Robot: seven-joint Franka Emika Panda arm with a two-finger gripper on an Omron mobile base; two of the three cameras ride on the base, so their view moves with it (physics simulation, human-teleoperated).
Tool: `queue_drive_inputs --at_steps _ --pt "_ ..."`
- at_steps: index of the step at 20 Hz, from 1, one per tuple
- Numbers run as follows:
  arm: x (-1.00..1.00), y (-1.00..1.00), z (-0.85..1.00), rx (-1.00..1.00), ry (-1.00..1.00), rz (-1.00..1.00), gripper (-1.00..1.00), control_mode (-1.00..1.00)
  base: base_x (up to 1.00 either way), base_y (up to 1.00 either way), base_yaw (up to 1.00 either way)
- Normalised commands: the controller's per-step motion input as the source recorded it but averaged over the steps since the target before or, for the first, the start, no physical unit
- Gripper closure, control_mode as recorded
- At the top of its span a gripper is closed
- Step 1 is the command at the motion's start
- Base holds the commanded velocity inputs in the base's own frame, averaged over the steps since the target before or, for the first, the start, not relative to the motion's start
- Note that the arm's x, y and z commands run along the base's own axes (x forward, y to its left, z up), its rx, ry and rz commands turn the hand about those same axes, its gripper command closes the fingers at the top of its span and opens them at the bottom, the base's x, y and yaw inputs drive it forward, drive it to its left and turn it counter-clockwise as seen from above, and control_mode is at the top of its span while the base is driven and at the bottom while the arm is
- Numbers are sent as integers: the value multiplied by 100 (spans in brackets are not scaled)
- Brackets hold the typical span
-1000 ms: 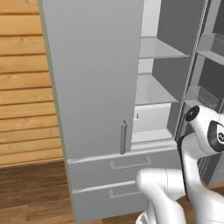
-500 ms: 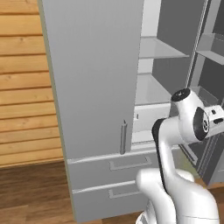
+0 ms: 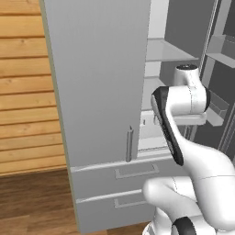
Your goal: Take the strawberry from the fridge and place it on top of the pancake, located on the dining counter.
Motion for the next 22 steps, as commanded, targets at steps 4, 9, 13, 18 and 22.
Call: queue_drive_inputs --at_steps 4,9,13,18,22 --pt "100 96 -28 16 -40 20 -100 -100 0 0 0" --pt "93 72 -38 0 -35 11 -100 -100 0 0 0" --pt "47 -11 -33 -4 -1 1 -100 -100 0 0 0" --pt "61 6 -23 -4 0 0 -100 -100 0 0 0" --pt "52 28 -34 0 0 -2 -100 -100 0 0 0"
